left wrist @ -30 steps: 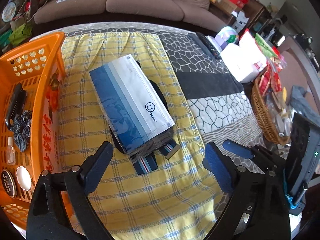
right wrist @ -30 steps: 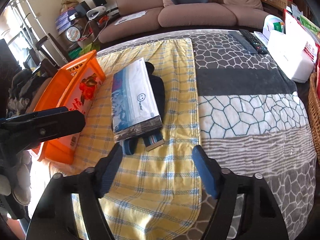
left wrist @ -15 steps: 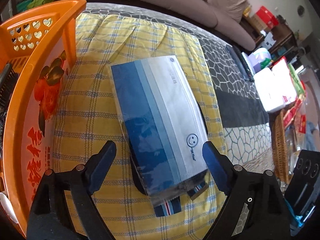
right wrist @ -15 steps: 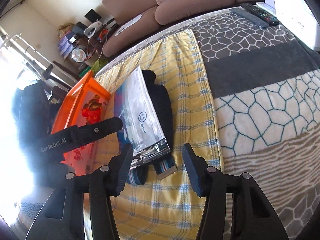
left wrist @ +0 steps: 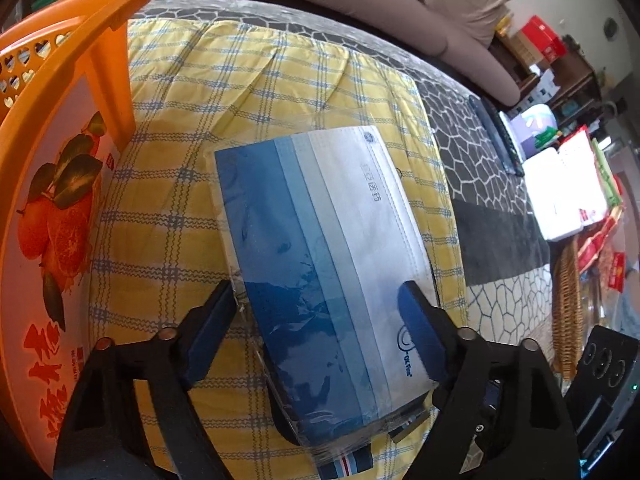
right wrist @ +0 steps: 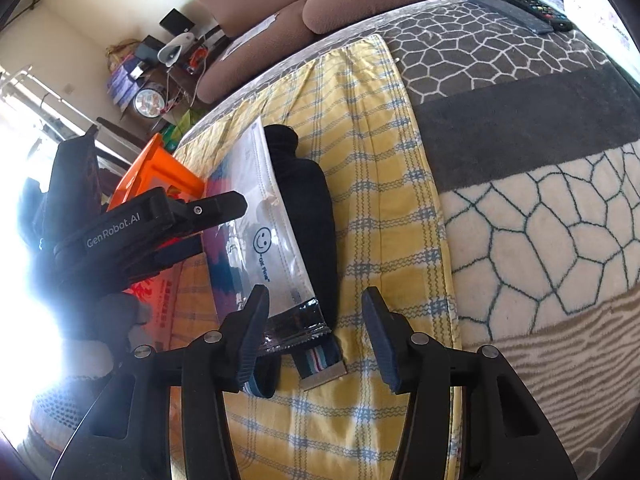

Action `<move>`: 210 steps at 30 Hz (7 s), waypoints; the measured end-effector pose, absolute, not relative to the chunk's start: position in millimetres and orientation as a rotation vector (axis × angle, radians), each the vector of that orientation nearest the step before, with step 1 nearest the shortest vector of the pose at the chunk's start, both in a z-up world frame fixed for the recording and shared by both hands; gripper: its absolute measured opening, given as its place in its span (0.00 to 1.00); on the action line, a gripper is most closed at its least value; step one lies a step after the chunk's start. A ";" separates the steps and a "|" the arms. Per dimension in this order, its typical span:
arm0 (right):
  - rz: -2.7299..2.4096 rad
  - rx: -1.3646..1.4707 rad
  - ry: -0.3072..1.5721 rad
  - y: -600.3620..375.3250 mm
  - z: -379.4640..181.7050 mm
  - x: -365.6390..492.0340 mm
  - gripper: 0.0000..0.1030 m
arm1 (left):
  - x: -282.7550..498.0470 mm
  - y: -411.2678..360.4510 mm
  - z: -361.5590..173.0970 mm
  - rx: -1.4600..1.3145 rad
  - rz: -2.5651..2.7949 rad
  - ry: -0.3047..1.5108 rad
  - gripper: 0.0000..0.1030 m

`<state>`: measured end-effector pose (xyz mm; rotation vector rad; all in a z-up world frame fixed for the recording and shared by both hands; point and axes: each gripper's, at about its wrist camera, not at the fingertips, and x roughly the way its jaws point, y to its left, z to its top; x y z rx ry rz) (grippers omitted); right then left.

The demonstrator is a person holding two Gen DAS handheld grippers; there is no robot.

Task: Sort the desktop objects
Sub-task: 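Grasp the blue-and-white face-mask pack with the left gripper and lift it, then carry the mask pack in the left gripper over the orange basket and release it, then move the left gripper to the navy hot-water-bottle cover and close on it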

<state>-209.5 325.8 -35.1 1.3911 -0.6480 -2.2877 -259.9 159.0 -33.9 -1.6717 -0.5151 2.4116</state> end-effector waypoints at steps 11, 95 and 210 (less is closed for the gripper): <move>-2.237 1.365 -0.616 312.0 -25.3 -208.2 0.35 | -245.0 149.3 -18.1 -1.644 2.407 -0.567 0.33; -2.129 1.294 -0.264 54.8 62.3 -147.8 0.36 | -90.4 -133.5 69.4 -1.462 2.652 -0.774 0.90; -2.279 1.414 -0.641 325.0 -36.7 -222.0 0.48 | -220.5 158.6 -36.0 -1.713 2.380 -0.527 0.72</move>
